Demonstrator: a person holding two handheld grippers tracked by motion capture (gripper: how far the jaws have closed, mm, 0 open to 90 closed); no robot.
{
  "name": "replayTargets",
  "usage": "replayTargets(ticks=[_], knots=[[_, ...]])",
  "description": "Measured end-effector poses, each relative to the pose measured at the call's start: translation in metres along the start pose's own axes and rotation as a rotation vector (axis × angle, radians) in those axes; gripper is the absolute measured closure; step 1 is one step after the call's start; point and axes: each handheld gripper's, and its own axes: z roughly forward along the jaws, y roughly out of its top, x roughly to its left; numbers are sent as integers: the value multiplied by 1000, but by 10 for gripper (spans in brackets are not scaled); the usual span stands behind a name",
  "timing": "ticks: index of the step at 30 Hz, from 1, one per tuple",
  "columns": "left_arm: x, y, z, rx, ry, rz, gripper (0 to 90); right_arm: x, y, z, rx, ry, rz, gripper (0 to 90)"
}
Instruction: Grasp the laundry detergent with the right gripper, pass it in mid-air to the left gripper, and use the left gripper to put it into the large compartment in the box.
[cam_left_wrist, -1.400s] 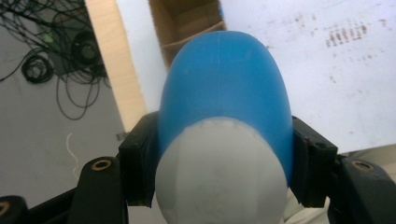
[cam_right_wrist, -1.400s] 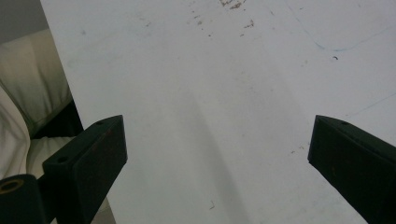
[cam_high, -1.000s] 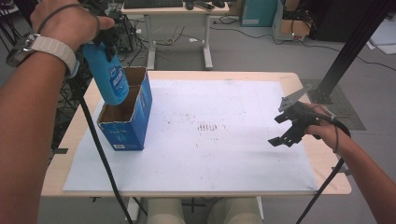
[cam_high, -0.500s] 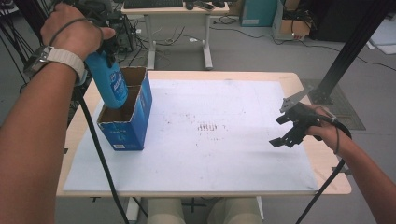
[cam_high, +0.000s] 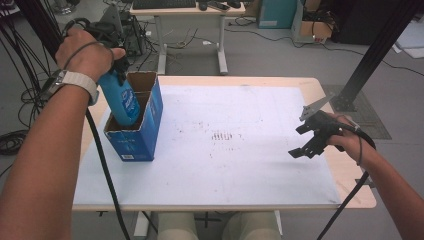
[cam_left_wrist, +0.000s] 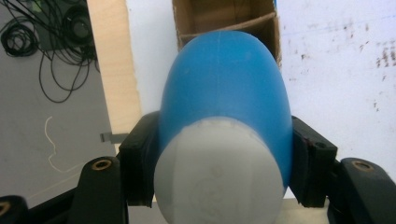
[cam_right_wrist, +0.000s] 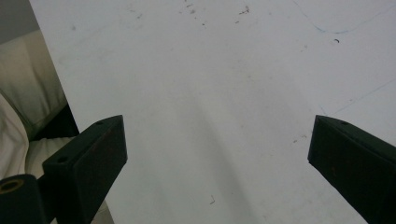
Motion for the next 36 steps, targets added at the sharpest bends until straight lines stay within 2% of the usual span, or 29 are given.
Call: replayTargets(ticks=[15, 26, 27, 28, 36], knots=[[-10, 2, 45, 18, 11, 32, 379, -2, -3, 3, 17, 0, 13, 48], [-14, -1, 69, 14, 22, 15, 379, -4, -6, 5, 9, 7, 22, 48], [-15, -1, 71, 15, 25, 11, 379, -4, -7, 5, 12, 6, 27, 48], [-15, -2, 75, 20, 24, 17, 379, -1, -7, 4, 35, 4, 67, 48], [-19, -4, 89, 31, 33, 16, 379, -1, -6, 5, 34, 7, 71, 48]])
